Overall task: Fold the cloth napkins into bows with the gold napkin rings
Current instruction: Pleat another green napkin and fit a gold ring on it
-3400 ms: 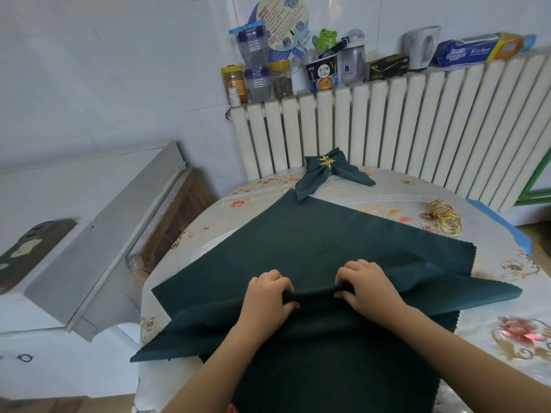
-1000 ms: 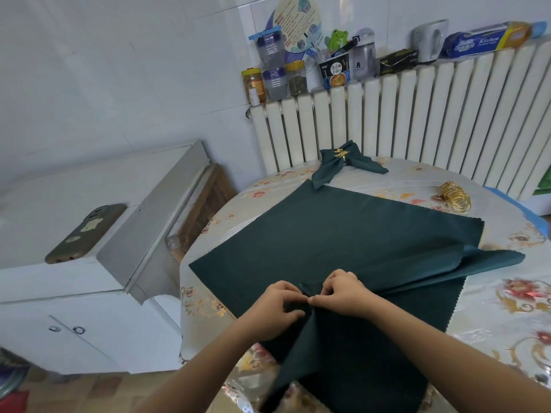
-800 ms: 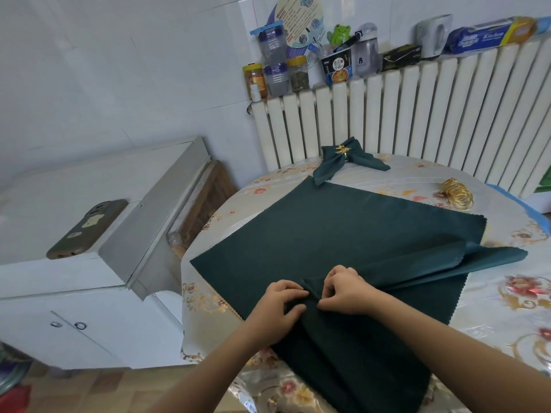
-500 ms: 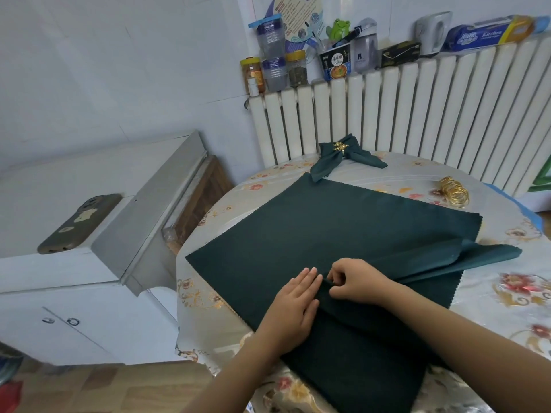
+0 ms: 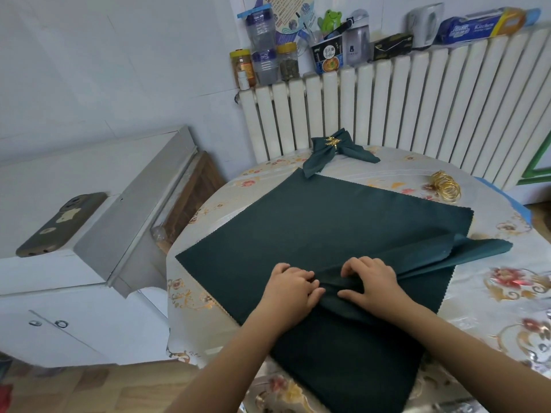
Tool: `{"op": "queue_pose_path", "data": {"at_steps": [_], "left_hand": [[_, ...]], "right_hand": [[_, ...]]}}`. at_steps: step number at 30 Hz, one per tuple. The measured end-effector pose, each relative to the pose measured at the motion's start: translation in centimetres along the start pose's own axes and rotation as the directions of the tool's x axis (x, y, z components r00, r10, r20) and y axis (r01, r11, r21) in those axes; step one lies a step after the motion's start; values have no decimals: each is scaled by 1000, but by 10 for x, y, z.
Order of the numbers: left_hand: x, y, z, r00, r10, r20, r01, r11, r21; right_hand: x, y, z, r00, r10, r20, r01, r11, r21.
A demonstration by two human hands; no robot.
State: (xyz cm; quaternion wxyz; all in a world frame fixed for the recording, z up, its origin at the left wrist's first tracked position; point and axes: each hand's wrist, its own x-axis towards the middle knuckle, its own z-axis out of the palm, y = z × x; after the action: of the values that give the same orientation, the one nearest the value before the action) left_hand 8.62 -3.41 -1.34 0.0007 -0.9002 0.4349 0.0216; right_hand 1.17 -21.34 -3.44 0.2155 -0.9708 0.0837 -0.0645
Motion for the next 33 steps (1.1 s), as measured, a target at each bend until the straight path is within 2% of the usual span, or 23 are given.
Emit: {"op": "queue_pose_path", "data": {"at_steps": [2,3,5,7,8,10,12,13,15,17,21,25,27,30,31,33], "left_hand": [[13,7,-4,1000,15,-24,-15,1000,16],[18,10,-4,999,10,-42,-12,999,-40],[26,15,2,996,-59,-69,37,956,-292],[28,21,5,991,-134,-4,110,834,-540],[30,23,5,989,-150,21,132,792,-596],[34,24,6,986,-163,41,153,768,-621],[35,23,4,988,-143,62,151,775,-613],[36,23,3,988,-131,80,153,782,-605],[35,24,3,985,-122,123,171,792,-586],[36,25,1,980,-121,155,189,801,-568],[39,25,-1,973,-118,198,209,811,-546],[41,26,-4,971,-104,216,208,812,-545],[42,25,-4,973,-115,200,209,806,-553],[40,22,2,972,-178,150,233,755,-612],[39,21,4,971,-206,117,232,733,-640],[36,19,10,970,-239,29,197,721,-664]], "right_hand": [[-3,7,-2,999,51,3,-51,999,10],[-4,8,-1,998,64,-1,-64,998,4],[-5,7,2,997,72,-11,-72,997,-39],[-4,8,3,998,63,24,-62,997,-53],[-2,10,-1,997,58,59,-56,998,-32],[6,17,-13,985,49,164,-62,995,79],[20,22,-27,975,69,212,-106,980,169],[27,23,-32,974,101,203,-126,986,110],[39,26,-39,962,190,196,-160,974,-158],[51,27,-47,929,272,252,-195,936,-293],[61,18,-63,841,353,410,-228,919,-322],[62,-3,-67,867,333,372,-186,907,-378],[62,-13,-66,853,328,405,-211,928,-307],[58,-20,-64,817,348,460,-350,933,-85],[54,-21,-63,800,356,483,-419,908,24],[46,-22,-58,770,338,542,-544,792,279]]}}
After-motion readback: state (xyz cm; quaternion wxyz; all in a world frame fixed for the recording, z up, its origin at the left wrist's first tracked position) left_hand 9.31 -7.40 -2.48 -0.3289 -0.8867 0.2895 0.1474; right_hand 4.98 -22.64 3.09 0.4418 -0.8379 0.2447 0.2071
